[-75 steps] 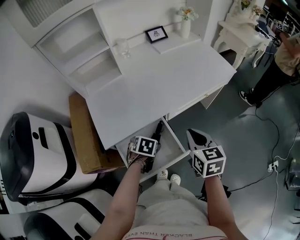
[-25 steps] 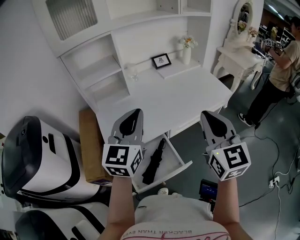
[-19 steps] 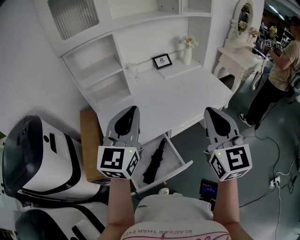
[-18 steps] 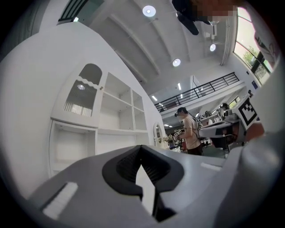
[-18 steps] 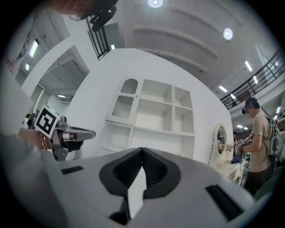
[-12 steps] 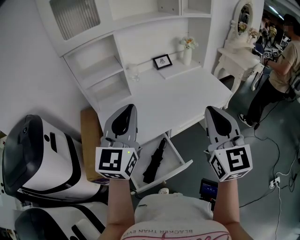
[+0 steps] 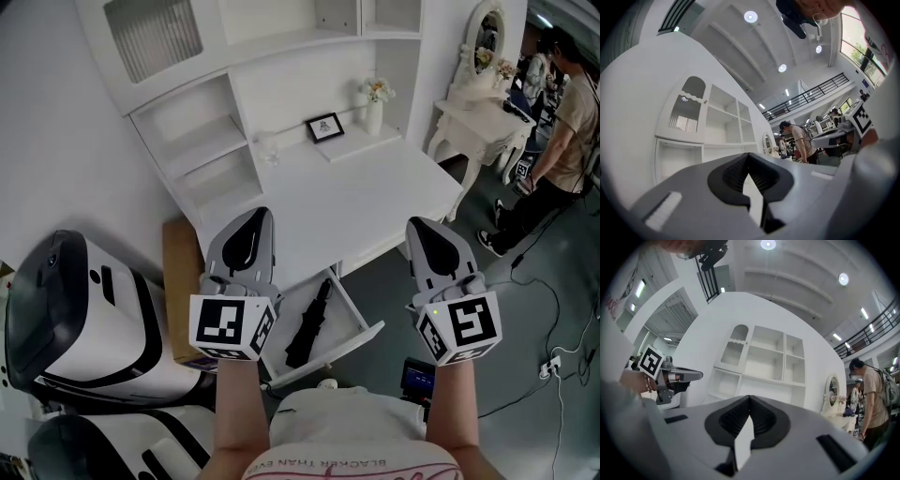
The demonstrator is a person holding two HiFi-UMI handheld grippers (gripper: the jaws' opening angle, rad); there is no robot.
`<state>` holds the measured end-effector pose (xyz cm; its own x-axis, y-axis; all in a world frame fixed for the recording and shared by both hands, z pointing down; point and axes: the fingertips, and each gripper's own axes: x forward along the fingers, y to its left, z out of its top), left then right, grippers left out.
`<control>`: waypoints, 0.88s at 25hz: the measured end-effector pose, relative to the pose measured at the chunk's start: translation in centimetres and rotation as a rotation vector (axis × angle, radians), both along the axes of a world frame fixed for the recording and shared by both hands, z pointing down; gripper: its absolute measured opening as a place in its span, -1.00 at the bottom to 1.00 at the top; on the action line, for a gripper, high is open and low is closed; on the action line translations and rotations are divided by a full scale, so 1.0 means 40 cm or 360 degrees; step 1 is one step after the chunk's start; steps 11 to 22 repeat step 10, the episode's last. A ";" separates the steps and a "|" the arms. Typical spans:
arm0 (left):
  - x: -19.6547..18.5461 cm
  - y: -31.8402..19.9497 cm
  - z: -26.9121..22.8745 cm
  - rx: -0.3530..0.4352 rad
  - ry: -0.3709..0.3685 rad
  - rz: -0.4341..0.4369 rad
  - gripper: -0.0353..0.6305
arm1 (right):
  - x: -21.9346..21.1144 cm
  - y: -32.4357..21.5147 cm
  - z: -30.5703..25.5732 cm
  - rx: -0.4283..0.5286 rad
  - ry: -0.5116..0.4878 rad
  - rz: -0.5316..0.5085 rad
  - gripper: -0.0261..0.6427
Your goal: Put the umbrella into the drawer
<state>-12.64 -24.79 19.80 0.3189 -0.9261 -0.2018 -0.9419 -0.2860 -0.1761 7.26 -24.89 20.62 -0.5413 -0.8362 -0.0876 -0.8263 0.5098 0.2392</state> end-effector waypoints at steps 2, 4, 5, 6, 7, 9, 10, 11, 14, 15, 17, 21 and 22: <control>0.008 -0.004 0.005 -0.0019 -0.0029 -0.0002 -0.87 | 0.002 0.002 -0.001 0.0002 0.0001 -0.0001 -0.90; 0.017 -0.006 0.010 -0.0033 -0.0060 -0.0005 -0.87 | 0.004 0.004 0.001 0.0001 0.0001 0.0000 -0.90; 0.020 -0.006 0.011 -0.0036 -0.0070 -0.0007 -0.87 | 0.004 0.005 0.003 0.0001 0.0002 -0.0001 -0.90; 0.022 -0.006 0.012 -0.0037 -0.0074 -0.0007 -0.87 | 0.004 0.006 0.005 0.0000 0.0003 -0.0002 -0.90; 0.024 -0.007 0.012 -0.0037 -0.0073 -0.0007 -0.87 | 0.005 0.007 0.006 0.0000 0.0005 -0.0003 -0.90; 0.030 -0.011 0.013 -0.0038 -0.0066 -0.0003 -0.87 | 0.010 0.006 0.010 -0.0002 0.0004 -0.0002 -0.90; 0.032 -0.012 0.014 -0.0039 -0.0062 -0.0001 -0.87 | 0.013 0.005 0.012 -0.0003 0.0002 -0.0001 -0.90; 0.032 -0.012 0.014 -0.0039 -0.0062 -0.0001 -0.87 | 0.013 0.005 0.012 -0.0003 0.0002 -0.0001 -0.90; 0.032 -0.012 0.014 -0.0039 -0.0062 -0.0001 -0.87 | 0.013 0.005 0.012 -0.0003 0.0002 -0.0001 -0.90; 0.032 -0.012 0.014 -0.0039 -0.0062 -0.0001 -0.87 | 0.013 0.005 0.012 -0.0003 0.0002 -0.0001 -0.90; 0.032 -0.012 0.014 -0.0039 -0.0062 -0.0001 -0.87 | 0.013 0.005 0.012 -0.0003 0.0002 -0.0001 -0.90; 0.032 -0.012 0.014 -0.0039 -0.0062 -0.0001 -0.87 | 0.013 0.005 0.012 -0.0003 0.0002 -0.0001 -0.90; 0.032 -0.012 0.014 -0.0039 -0.0062 -0.0001 -0.87 | 0.013 0.005 0.012 -0.0003 0.0002 -0.0001 -0.90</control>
